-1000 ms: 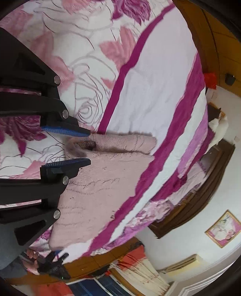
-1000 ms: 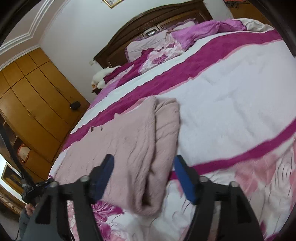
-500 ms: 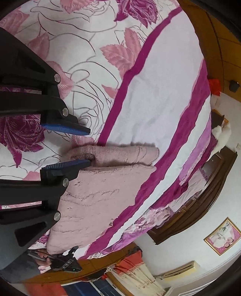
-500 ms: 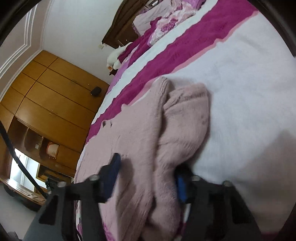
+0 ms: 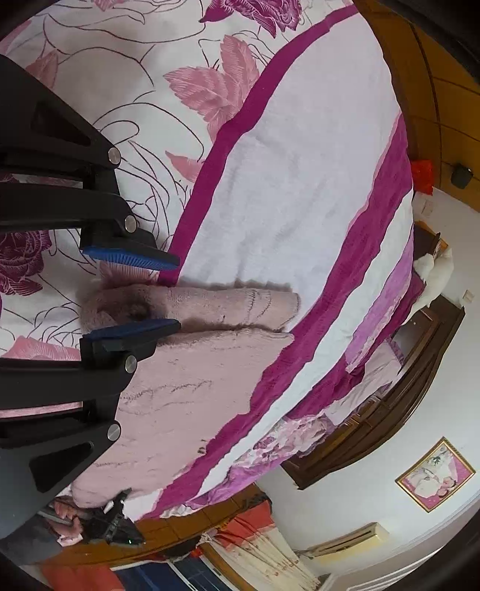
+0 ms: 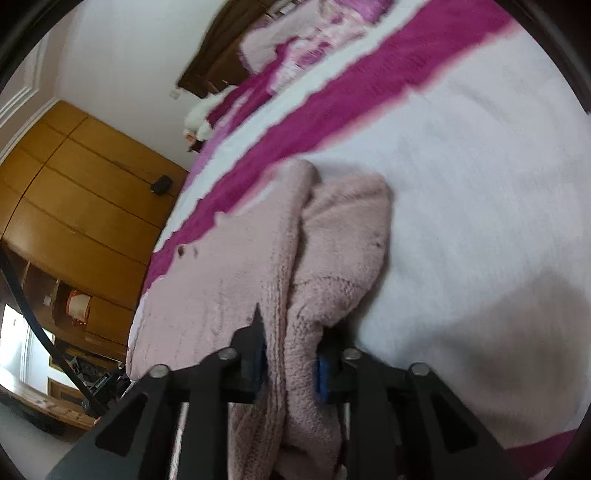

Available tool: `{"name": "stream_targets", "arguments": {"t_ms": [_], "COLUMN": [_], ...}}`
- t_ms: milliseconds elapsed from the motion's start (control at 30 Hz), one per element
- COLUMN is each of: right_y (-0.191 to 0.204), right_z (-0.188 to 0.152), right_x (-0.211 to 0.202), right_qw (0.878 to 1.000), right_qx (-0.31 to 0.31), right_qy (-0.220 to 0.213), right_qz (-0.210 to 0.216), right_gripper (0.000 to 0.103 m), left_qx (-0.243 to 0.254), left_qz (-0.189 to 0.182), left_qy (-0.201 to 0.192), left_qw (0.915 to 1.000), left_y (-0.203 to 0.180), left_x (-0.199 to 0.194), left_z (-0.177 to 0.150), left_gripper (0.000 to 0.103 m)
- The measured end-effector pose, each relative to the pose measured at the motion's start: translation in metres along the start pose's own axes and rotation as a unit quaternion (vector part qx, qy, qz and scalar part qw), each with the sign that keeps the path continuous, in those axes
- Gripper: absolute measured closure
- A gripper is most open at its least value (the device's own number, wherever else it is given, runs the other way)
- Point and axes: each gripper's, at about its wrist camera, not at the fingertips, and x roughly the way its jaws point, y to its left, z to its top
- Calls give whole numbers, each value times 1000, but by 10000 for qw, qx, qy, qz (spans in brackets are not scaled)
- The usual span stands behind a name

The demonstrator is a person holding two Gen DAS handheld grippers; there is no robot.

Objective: Fold small clothes
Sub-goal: 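Fold one cardigan side over with the right tool while the left tool holds the folded edge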

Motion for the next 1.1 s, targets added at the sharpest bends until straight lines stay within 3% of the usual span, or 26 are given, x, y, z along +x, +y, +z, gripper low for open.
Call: {"name": "stream_targets", "arguments": {"t_ms": [167, 300, 433, 633, 833, 967, 1033, 1100], "right_y": [-20, -24, -11, 26, 71, 106, 125, 141], "right_z": [-5, -10, -12, -1, 9, 10, 11, 13], "right_x": [-4, -7, -10, -20, -30, -26, -22, -18], "right_qw": [9986, 9982, 9995, 9974, 9942, 9897, 9852, 9831], "right_qx": [362, 447, 285, 110, -27, -197, -351, -354], "right_qy": [16, -27, -116, -52, -62, -52, -46, -7], "right_qz": [382, 406, -30, -715, -1073, -1417, -1675, -1796], "right_gripper": [76, 79, 87, 88, 89, 89, 89, 89], "left_qx": [-69, -62, 140, 230, 267, 502, 482, 273], "left_qz": [7, 15, 199, 182, 345, 362, 508, 233], "left_qy": [-2, 88, 31, 80, 212, -38, 75, 50], "left_qw": [10000, 9999, 9997, 9995, 9988, 9981, 9975, 9993], "left_y": [5, 4, -3, -10, -17, -22, -18, -12], "left_x": [-4, -1, 0, 3, -2, -9, -4, -8], "left_z": [1, 0, 1, 2, 5, 2, 1, 4], "left_gripper": [100, 100, 100, 100, 100, 100, 100, 100]}}
